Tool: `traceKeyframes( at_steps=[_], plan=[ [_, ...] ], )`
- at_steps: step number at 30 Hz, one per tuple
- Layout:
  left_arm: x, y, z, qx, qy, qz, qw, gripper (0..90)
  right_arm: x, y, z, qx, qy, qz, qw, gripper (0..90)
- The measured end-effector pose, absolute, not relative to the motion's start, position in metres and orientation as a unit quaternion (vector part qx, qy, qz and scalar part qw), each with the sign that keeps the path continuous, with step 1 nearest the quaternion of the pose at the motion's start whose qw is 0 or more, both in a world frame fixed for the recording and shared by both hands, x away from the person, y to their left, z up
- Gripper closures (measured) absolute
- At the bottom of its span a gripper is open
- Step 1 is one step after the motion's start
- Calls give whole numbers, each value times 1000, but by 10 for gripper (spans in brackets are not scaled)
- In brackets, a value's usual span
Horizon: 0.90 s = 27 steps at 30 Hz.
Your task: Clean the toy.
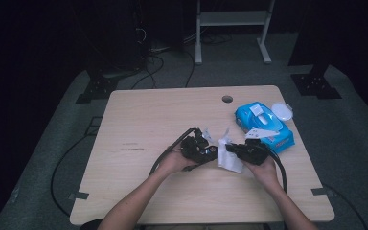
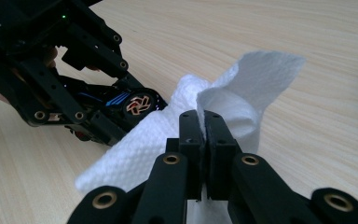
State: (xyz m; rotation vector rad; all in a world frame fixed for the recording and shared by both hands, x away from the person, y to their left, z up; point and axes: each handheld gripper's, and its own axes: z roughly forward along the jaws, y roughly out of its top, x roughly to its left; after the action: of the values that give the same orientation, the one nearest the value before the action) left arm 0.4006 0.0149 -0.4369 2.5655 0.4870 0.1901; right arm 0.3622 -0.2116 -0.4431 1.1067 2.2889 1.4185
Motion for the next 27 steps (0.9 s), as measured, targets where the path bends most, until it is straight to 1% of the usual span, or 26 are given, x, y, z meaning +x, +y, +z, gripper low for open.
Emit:
traceKeyframes(
  at_steps=[3,5,8,11,15,17,23,24,27],
  plan=[
    [400,15,-436,949,168,74,257,574,362,-213,-443,379,779,488,109,863],
    [399,18,-434,943,169,68,278,575,362,-214,-442,379,775,494,105,863],
    [393,26,-423,928,154,89,327,575,362,-216,-437,376,766,513,94,863],
    [383,36,-409,912,134,112,371,575,359,-217,-425,366,757,532,95,864],
    [373,49,-397,885,135,128,427,575,356,-214,-408,350,744,561,96,863],
    [369,53,-395,879,134,139,435,576,354,-211,-401,342,742,569,96,864],
    [367,58,-394,882,125,140,433,576,347,-197,-385,312,739,588,97,864],
    [367,57,-395,884,124,144,427,576,347,-195,-383,306,740,593,89,864],
    [367,58,-397,880,127,142,435,577,345,-189,-379,295,746,589,100,864]
  ],
)
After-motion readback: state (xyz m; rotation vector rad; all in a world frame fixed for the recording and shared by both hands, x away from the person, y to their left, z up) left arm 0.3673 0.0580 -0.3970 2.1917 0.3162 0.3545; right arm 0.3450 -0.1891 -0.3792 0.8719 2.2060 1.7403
